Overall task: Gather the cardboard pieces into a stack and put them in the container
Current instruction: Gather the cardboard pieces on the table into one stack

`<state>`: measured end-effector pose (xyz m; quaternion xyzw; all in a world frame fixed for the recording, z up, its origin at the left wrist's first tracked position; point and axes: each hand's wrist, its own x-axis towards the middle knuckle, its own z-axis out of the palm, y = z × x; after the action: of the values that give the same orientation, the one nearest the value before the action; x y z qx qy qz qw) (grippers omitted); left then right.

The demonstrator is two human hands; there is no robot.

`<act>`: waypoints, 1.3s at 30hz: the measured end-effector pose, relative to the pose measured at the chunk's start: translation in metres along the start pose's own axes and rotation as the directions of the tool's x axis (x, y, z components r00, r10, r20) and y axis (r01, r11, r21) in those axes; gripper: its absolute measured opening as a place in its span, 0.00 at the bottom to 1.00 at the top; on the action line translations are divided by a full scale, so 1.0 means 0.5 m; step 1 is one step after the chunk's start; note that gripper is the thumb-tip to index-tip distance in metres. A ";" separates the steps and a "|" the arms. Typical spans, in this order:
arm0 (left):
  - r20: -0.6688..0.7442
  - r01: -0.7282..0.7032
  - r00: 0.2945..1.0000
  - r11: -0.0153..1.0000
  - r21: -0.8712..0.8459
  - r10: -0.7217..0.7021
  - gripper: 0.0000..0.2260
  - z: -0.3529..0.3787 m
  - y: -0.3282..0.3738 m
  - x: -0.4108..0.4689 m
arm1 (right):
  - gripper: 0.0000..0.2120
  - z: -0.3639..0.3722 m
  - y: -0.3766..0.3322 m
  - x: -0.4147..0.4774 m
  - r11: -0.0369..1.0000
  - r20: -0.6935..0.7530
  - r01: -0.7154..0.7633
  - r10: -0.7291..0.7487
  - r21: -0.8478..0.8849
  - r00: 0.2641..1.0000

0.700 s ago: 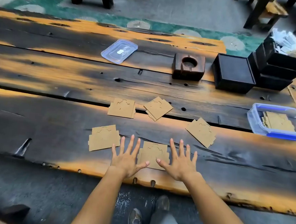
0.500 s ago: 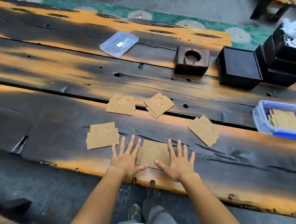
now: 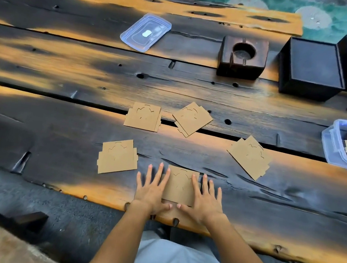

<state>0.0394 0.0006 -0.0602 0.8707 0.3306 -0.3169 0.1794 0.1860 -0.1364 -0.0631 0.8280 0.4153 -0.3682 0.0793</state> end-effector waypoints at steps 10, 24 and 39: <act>0.050 -0.004 0.999 1.000 0.005 0.004 0.47 0.032 -0.005 0.022 | 0.49 0.027 -0.018 0.024 0.997 -0.001 0.039 -0.039 -0.071 0.999; -0.072 -0.160 0.984 0.984 0.071 0.166 0.38 0.018 -0.059 0.046 | 0.36 0.009 -0.053 0.049 0.980 -0.071 -0.045 0.032 -0.191 0.997; -0.101 -0.150 0.982 0.986 0.073 0.157 0.38 0.010 -0.043 0.058 | 0.40 -0.020 -0.058 0.072 0.992 -0.005 0.005 -0.006 -0.128 1.000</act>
<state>0.0393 0.0270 -0.0854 0.9147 0.2609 -0.2658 0.1570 0.1836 -0.0906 -0.0751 0.8210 0.4405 -0.3390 0.1300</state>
